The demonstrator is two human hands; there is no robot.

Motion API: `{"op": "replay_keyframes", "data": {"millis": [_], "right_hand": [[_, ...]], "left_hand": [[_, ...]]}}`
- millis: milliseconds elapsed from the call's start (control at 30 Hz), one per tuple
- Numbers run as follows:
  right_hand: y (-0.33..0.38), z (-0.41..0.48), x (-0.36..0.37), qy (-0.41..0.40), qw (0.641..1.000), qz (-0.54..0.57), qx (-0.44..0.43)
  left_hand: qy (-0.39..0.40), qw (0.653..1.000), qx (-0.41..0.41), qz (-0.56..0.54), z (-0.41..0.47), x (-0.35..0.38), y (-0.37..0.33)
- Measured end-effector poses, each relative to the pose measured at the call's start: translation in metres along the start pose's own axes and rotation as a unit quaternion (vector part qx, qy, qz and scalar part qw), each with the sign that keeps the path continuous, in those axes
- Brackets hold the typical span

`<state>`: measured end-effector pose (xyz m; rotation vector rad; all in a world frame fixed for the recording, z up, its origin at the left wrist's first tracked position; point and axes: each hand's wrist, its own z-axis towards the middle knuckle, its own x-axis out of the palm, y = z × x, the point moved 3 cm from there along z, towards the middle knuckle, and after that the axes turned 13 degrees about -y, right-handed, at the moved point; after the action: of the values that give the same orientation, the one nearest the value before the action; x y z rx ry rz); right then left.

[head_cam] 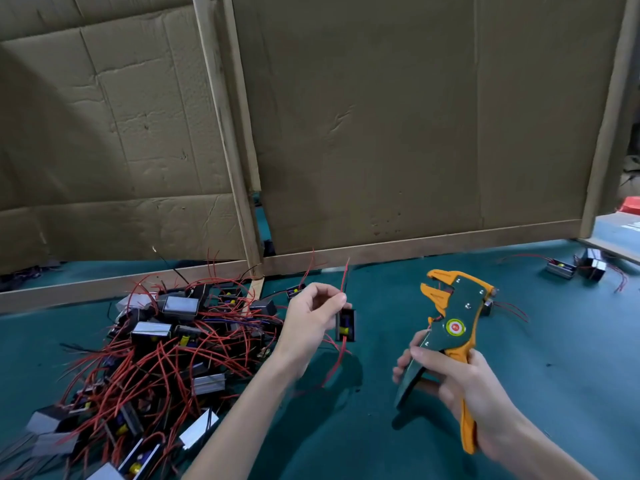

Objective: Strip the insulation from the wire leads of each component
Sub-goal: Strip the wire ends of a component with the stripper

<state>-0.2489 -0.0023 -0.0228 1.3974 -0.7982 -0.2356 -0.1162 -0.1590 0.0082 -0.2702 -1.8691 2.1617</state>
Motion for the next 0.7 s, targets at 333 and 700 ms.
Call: {"op": "replay_keyframes", "data": {"millis": [333, 700], "right_hand": [[-0.001, -0.011, 0.013, 0.080, 0.994, -0.030, 0.060], [-0.004, -0.016, 0.014, 0.112, 0.988, -0.048, 0.098]], "left_hand": [[0.052, 0.998, 0.018, -0.031, -0.011, -0.013, -0.022], [0.075, 0.995, 0.013, -0.064, -0.014, -0.016, -0.026]]}}
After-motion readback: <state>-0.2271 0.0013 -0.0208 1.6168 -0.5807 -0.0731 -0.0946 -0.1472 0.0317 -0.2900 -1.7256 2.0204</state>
